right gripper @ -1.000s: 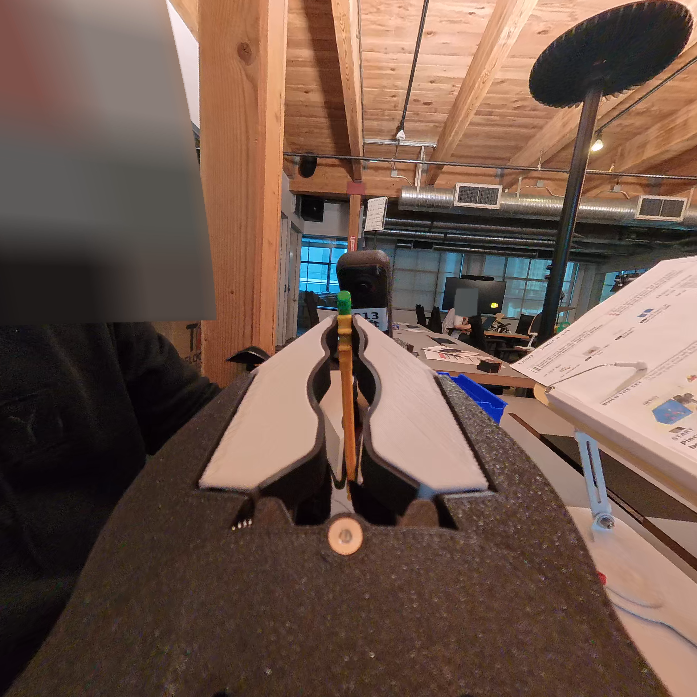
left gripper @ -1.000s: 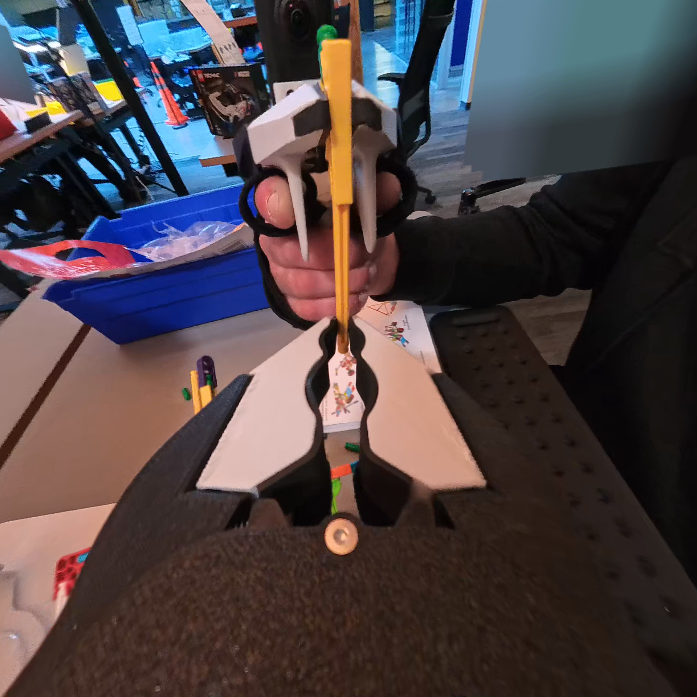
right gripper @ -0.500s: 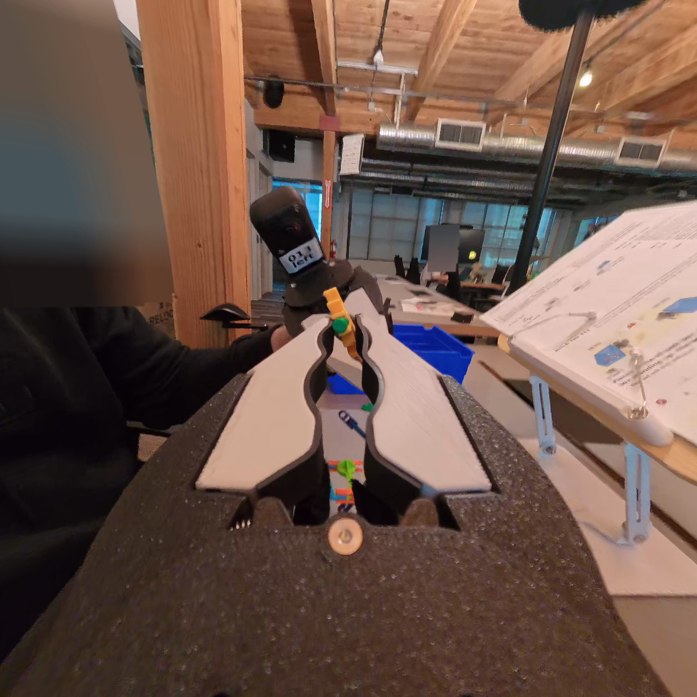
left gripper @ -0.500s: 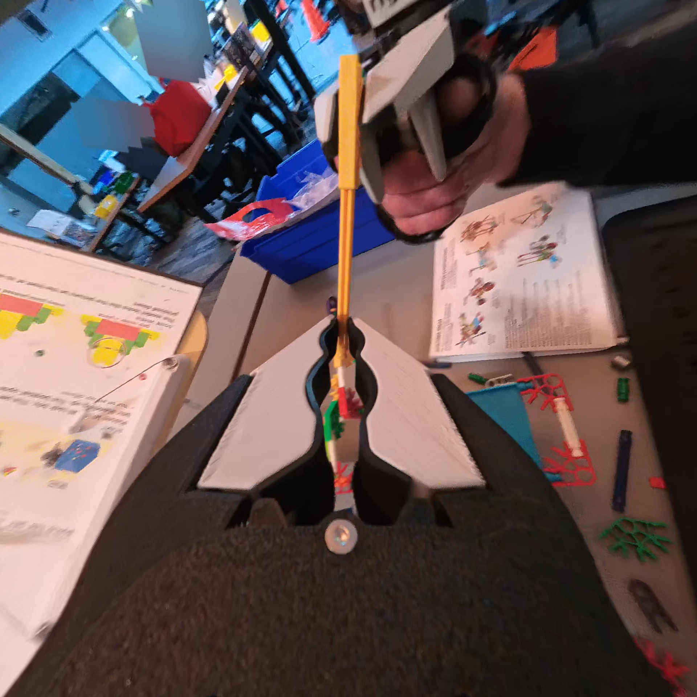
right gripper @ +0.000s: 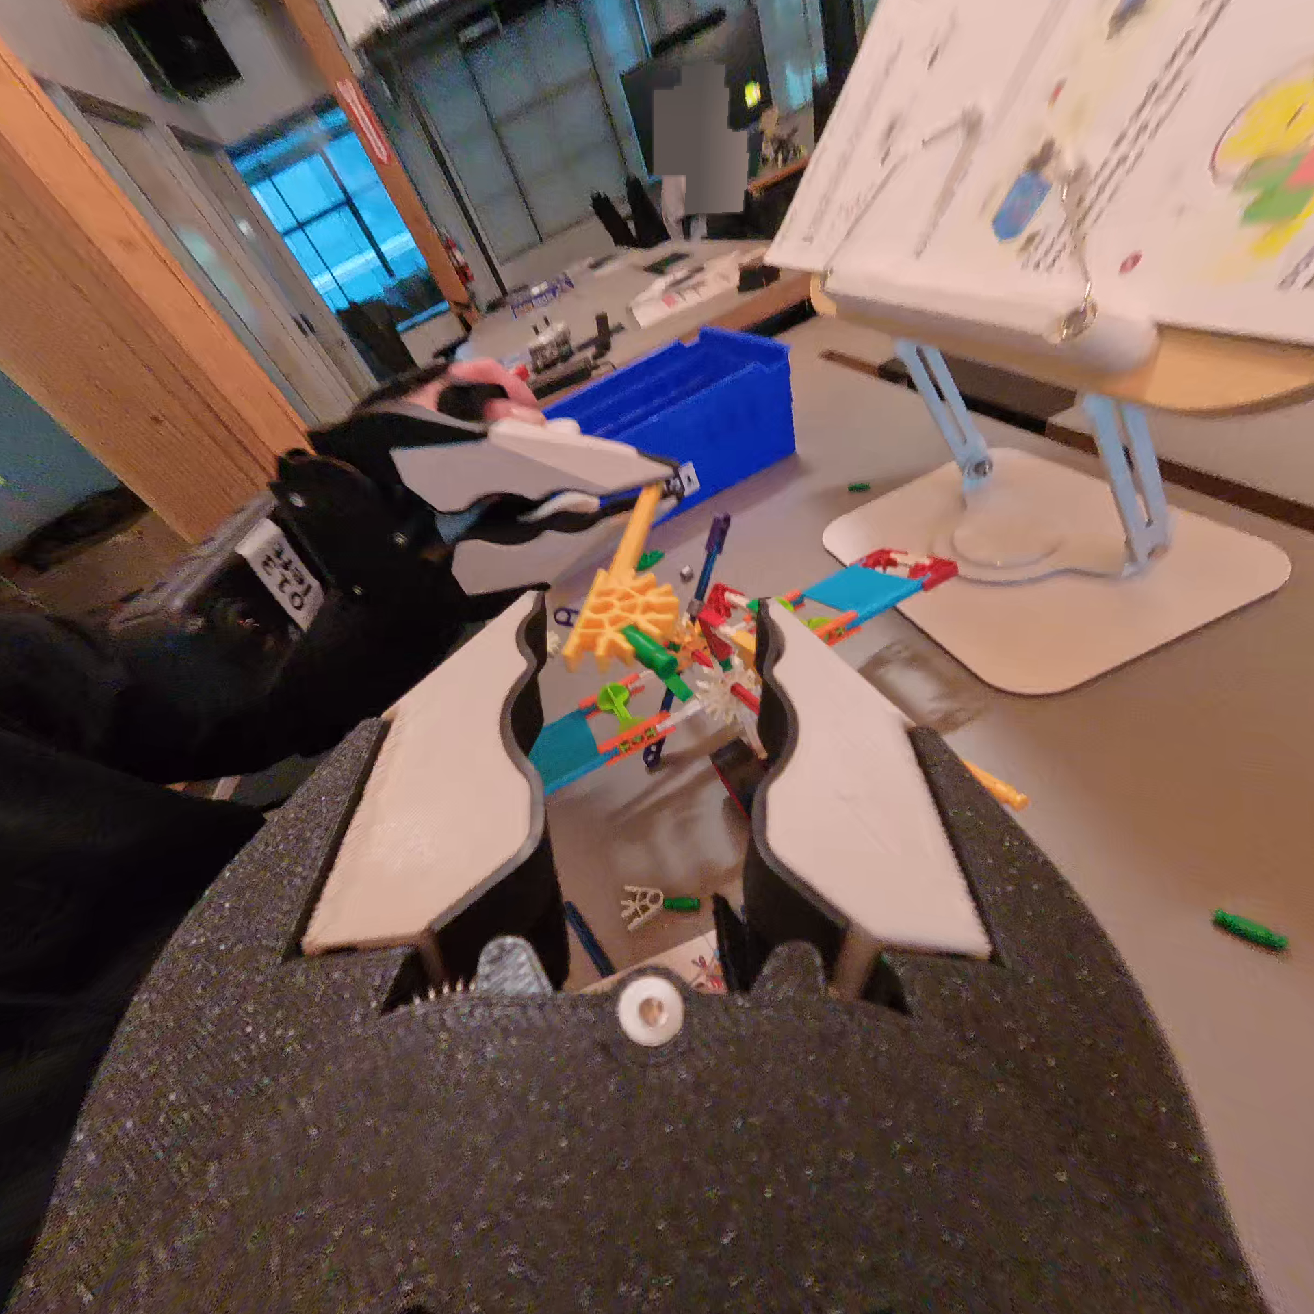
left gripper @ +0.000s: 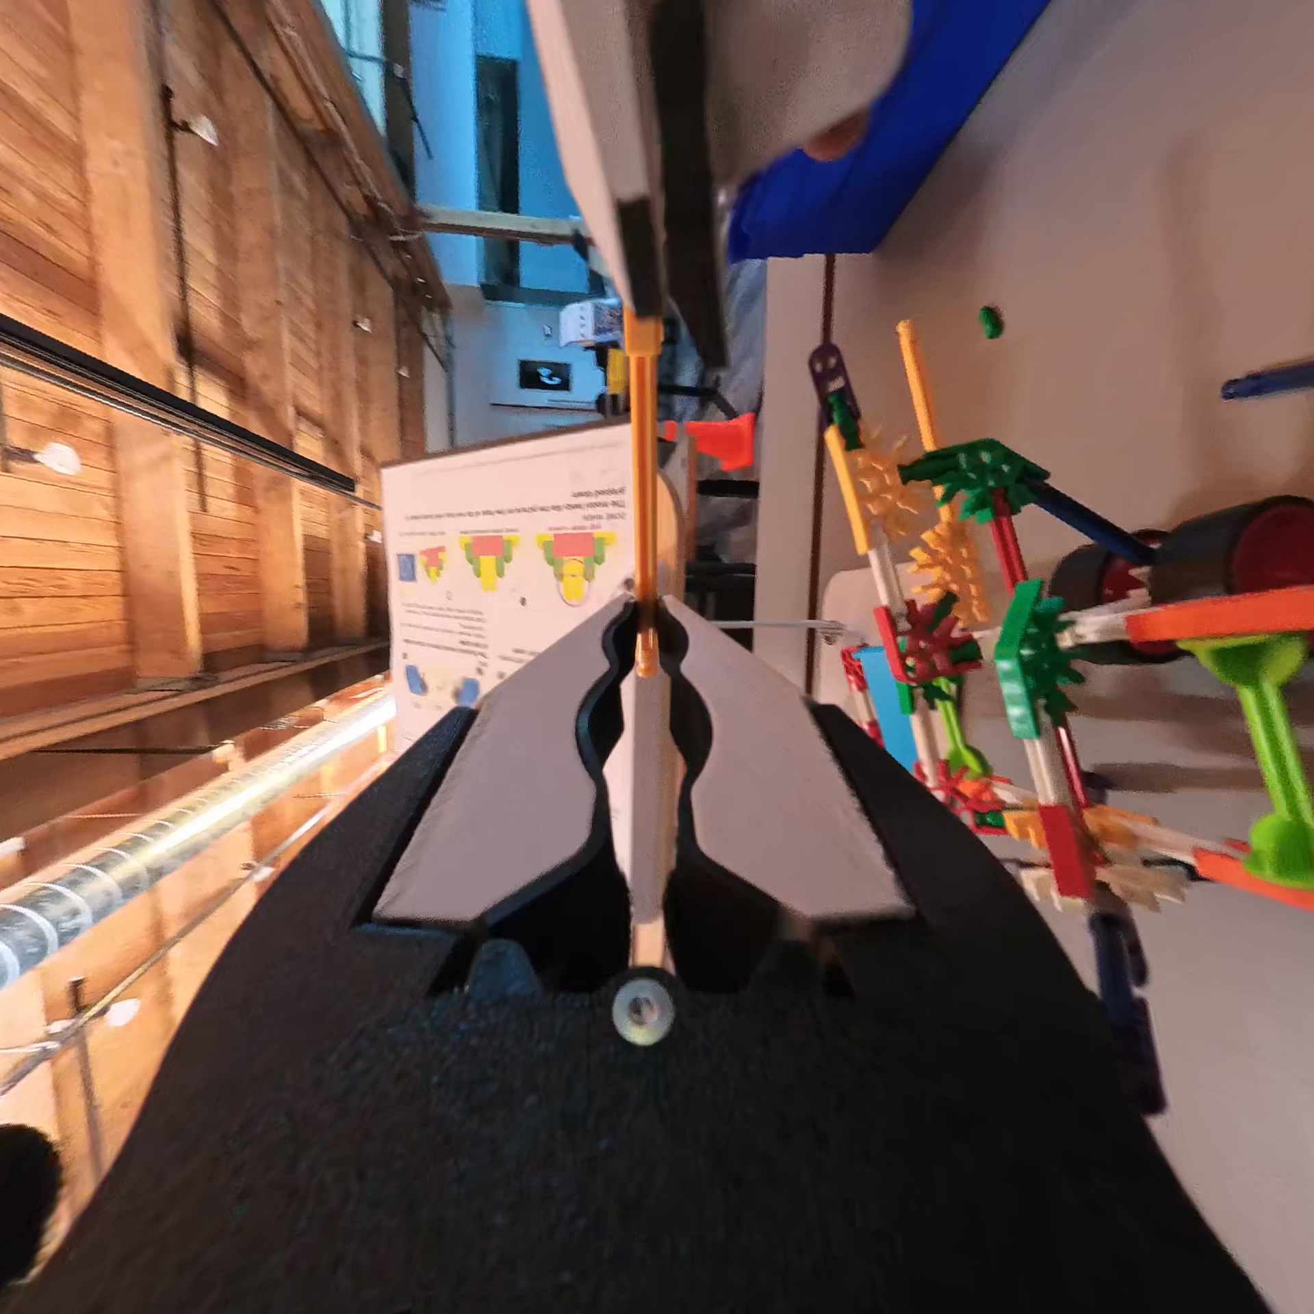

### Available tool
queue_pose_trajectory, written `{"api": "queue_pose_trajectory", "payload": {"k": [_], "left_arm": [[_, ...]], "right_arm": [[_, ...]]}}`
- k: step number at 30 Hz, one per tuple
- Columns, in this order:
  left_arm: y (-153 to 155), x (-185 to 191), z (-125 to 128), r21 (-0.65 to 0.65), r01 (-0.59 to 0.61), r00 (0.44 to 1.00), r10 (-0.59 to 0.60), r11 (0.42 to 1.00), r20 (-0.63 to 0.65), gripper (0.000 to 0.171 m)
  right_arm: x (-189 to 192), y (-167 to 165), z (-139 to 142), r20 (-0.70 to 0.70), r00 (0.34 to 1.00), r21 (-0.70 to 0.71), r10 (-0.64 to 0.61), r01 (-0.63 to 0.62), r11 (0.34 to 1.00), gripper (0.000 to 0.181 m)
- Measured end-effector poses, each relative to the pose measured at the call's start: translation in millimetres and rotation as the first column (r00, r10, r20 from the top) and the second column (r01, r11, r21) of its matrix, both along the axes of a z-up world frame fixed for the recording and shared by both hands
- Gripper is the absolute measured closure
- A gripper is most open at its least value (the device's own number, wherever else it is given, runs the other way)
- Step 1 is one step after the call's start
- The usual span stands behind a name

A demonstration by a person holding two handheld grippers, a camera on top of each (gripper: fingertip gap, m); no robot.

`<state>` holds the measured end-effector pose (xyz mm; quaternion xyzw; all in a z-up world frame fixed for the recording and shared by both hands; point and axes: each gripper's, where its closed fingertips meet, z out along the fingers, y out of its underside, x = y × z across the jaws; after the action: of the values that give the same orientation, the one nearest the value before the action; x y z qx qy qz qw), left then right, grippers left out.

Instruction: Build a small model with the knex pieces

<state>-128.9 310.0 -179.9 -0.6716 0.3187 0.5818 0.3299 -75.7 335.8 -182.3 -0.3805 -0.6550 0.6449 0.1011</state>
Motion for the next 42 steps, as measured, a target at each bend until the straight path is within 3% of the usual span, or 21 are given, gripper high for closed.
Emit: {"api": "queue_pose_trajectory", "payload": {"k": [6, 13, 20, 27, 30, 31, 32, 34, 36, 39, 40, 42], "left_arm": [[5.9, 0.9, 4.0, 0.032, 0.022, 0.997, -0.02, 0.999, -0.074, 0.17], [7.7, -0.9, 4.6, 0.04, 0.024, 0.994, -0.02, 0.999, -0.11, 0.17], [10.0, -0.3, 7.6, 0.066, 0.025, 0.996, -0.019, 0.998, -0.092, 0.168], [10.4, 9.2, 9.8, 0.074, 0.08, 0.997, -0.08, 0.994, 0.003, 0.165], [11.5, 9.6, 5.7, 0.047, 0.068, 0.997, -0.066, 0.997, -0.039, 0.168], [11.7, 10.0, 5.6, 0.047, 0.061, 0.996, -0.059, 0.997, -0.06, 0.169], [11.8, 9.4, 5.5, 0.047, 0.054, 0.997, -0.051, 0.997, -0.06, 0.17], [10.5, 9.2, 9.5, 0.063, 0.055, 0.996, -0.05, 0.997, -0.078, 0.17], [9.5, 10.0, 11.4, 0.068, 0.055, 0.996, -0.05, 0.996, -0.078, 0.17], [10.9, 10.3, 7.9, 0.056, 0.048, 0.997, -0.045, 0.997, -0.065, 0.17], [11.0, 10.0, 6.6, 0.052, 0.045, 0.997, -0.042, 0.998, -0.059, 0.17], [10.1, 10.1, 5.7, 0.047, 0.052, 0.998, -0.049, 0.998, -0.048, 0.17]], "right_arm": [[0.6, 3.5, 9.4, 0.002, 1.0, -0.126, 0.021, -0.021, 0.992, 0.154], [-2.9, 6.7, 10.6, 0.023, 1.0, -0.175, 0.003, 0.001, 0.985, 0.159], [-0.9, 7.0, 13.8, -0.034, 0.999, -0.128, -0.017, 0.012, 0.992, 0.171], [5.8, 8.8, 17.2, -0.159, 0.987, 0.0, -0.02, 0.021, 1.0, 0.176], [9.4, 7.7, 19.4, -0.143, 0.99, -0.022, -0.003, 0.0, 1.0, 0.174], [10.1, 8.8, 20.5, -0.117, 0.993, -0.056, 0.006, -0.012, 0.998, 0.168], [8.4, 12.4, 18.8, -0.091, 0.996, -0.07, -0.004, -0.002, 0.998, 0.146], [5.1, 20.7, 18.7, -0.078, 0.996, -0.086, -0.039, 0.032, 0.996, 0.124], [6.1, 24.6, 21.9, -0.088, 0.995, -0.105, -0.044, 0.035, 0.994, 0.122], [10.6, 16.6, 17.5, -0.123, 0.992, -0.043, -0.008, 0.003, 0.999, 0.149], [10.6, 14.0, 15.0, -0.145, 0.989, 0.003, -0.008, 0.009, 1.0, 0.169], [9.6, 13.6, 13.8, -0.184, 0.983, 0.064, -0.026, 0.038, 0.997, 0.175]]}}
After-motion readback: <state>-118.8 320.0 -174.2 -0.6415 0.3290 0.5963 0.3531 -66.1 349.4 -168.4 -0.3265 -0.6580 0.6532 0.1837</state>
